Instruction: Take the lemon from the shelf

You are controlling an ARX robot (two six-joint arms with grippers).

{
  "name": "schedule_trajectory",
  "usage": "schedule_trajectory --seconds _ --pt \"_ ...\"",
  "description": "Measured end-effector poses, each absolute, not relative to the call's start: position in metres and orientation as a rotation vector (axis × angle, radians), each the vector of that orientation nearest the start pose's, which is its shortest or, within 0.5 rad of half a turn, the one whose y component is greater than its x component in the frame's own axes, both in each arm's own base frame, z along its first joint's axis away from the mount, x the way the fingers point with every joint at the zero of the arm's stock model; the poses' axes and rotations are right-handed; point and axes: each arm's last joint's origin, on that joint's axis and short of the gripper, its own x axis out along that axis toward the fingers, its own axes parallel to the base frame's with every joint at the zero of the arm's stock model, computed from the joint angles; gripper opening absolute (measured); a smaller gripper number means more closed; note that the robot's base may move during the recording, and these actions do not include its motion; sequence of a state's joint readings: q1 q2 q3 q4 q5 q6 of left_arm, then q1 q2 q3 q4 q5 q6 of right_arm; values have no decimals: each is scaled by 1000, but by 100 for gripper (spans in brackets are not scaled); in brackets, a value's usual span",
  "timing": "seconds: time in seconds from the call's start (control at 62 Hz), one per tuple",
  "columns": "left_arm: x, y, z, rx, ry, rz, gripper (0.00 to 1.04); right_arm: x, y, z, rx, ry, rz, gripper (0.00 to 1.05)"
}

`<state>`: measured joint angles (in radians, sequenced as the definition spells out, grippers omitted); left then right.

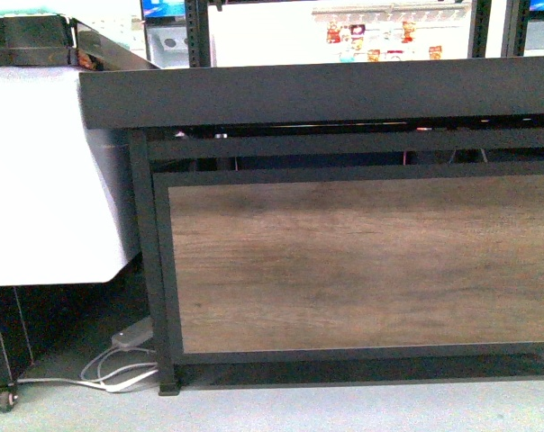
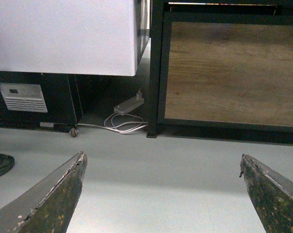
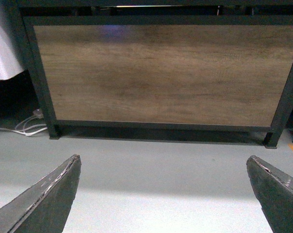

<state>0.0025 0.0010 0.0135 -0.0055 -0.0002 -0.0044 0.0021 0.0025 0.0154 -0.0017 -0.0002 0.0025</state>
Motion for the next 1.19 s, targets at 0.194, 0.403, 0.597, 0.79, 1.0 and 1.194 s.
schedule_trajectory --seconds 0.194,0.403,0.597,0.79,1.0,1.194 --pt "97 0 168 -4 -7 3 97 97 0 168 2 -11 3 102" --pt "97 0 167 -4 -7 2 97 97 0 168 2 -11 3 102" --pt "97 0 168 -4 -7 2 97 97 0 168 2 -11 3 102" --pt "97 0 168 -4 -7 2 97 97 0 168 2 -11 3 102" --pt "97 0 168 -4 -7 2 97 97 0 168 2 -11 3 102" --pt "97 0 168 -4 -7 3 97 97 0 168 2 -11 3 102"
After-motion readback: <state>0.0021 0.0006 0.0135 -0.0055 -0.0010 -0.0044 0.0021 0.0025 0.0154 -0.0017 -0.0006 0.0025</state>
